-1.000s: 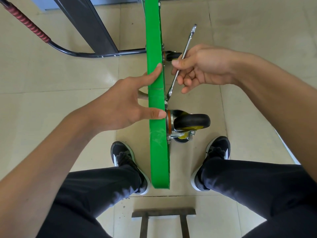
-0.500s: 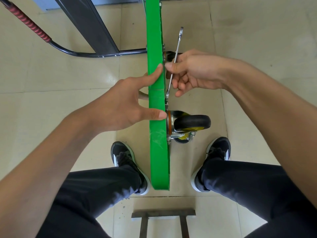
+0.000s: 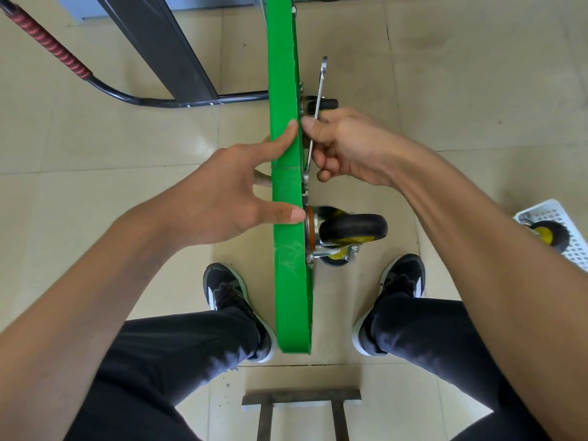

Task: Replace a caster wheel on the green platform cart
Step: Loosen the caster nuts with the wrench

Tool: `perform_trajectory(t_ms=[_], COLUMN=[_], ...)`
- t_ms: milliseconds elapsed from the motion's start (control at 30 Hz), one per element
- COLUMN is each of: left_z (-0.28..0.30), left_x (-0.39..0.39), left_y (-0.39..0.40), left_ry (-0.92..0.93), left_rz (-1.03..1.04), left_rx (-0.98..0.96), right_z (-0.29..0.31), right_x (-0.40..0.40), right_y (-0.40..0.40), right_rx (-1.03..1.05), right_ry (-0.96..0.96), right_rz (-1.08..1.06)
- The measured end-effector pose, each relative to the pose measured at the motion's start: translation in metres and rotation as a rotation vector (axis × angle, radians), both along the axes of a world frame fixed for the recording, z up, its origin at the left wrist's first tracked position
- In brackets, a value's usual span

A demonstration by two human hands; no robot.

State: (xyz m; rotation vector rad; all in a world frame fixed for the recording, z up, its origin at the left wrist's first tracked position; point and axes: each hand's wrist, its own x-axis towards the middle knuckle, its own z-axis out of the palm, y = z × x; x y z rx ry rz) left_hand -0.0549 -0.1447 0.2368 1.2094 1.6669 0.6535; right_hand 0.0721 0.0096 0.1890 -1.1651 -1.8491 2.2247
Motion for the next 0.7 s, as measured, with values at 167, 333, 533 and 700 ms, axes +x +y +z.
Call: perform_trajectory(t_ms=[167, 333, 533, 700], left_z=[-0.001, -0.001, -0.003, -0.003], left_x=[0.000, 0.000, 0.000, 0.000], left_y=[0.000, 0.000, -0.001, -0.001], left_ry=[0.008, -0.011, -0.025, -0.031], left_rz=[0.001, 0.006, 0.009, 0.010], left_rx=[0.004, 0.007, 0.004, 0.004], right_z=[0.002, 0.003, -0.006, -0.015], right_x=[0.003, 0.000, -0.001, -0.002], right_y=[-0.007, -0.007, 0.000, 0.002], right_rx=[0.112, 0.142, -0.036, -0.186], right_ry=[0.052, 0.066, 0.016, -0.101], right_rz=[-0.018, 0.001, -0.016, 0.033])
